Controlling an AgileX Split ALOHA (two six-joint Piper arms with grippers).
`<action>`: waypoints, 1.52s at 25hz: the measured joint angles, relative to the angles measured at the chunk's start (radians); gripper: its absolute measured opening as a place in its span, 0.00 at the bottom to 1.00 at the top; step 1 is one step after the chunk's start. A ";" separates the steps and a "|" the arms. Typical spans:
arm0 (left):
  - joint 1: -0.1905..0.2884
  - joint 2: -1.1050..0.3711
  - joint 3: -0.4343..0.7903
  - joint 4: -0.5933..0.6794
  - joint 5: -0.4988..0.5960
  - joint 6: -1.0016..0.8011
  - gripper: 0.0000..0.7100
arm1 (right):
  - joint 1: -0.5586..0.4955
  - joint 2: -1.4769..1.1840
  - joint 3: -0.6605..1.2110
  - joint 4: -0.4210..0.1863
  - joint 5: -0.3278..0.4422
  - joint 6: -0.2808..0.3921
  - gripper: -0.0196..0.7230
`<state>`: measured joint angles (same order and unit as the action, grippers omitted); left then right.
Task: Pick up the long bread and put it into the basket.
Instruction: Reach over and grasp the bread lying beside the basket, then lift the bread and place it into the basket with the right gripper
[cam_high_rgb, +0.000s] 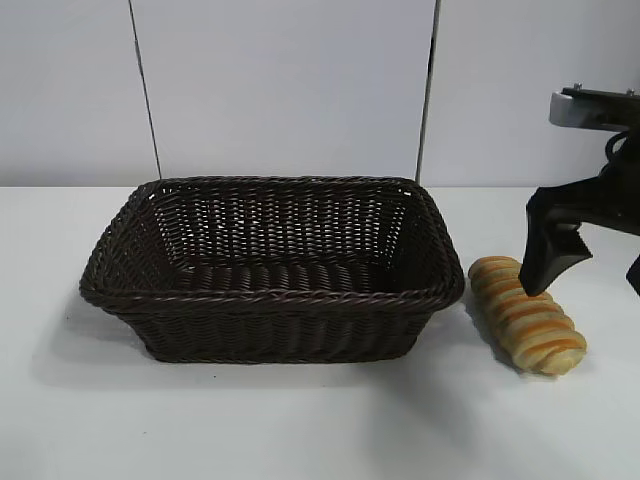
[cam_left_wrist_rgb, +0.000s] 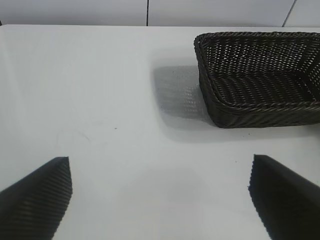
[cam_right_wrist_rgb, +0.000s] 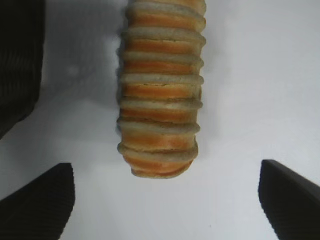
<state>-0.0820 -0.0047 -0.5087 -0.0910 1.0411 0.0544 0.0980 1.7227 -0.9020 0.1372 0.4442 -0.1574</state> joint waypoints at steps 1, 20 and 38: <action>0.000 0.001 0.000 0.000 0.000 0.000 0.98 | 0.000 0.013 0.000 0.001 -0.016 0.001 0.96; 0.000 0.000 0.000 0.000 0.000 0.001 0.98 | 0.007 0.009 -0.017 0.034 0.003 0.054 0.10; 0.000 0.000 0.000 0.000 0.000 0.001 0.98 | 0.047 -0.061 -0.368 0.030 0.377 0.084 0.08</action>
<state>-0.0820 -0.0049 -0.5087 -0.0910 1.0411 0.0556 0.1451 1.6616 -1.2703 0.1674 0.8215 -0.0738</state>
